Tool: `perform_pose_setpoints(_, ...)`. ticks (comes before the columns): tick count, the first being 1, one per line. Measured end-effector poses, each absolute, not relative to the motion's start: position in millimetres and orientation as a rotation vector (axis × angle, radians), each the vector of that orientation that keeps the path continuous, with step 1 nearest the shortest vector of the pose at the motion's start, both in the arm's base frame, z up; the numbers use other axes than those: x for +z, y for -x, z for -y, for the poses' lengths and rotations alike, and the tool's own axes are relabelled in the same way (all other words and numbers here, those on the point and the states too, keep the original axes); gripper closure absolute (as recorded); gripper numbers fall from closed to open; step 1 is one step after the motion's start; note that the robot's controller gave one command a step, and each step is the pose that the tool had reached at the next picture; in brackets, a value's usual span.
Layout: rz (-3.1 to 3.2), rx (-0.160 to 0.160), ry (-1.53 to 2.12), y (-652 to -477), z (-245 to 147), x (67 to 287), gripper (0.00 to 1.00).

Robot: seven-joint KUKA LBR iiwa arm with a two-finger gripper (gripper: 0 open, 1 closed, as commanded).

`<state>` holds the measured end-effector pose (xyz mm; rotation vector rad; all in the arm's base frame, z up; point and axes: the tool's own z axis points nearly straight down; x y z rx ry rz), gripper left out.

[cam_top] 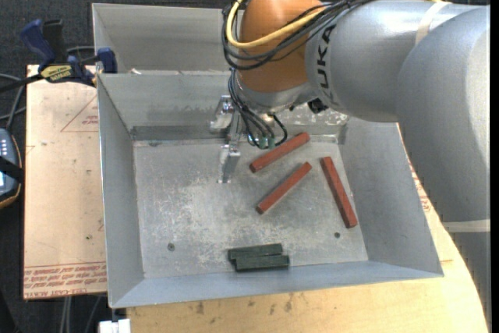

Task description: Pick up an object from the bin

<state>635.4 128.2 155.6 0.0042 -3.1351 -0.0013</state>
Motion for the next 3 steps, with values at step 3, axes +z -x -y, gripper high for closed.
perform_pose_setpoints(3, 3.14, -0.002, -0.176, -613.2, -45, 115, 0.0)
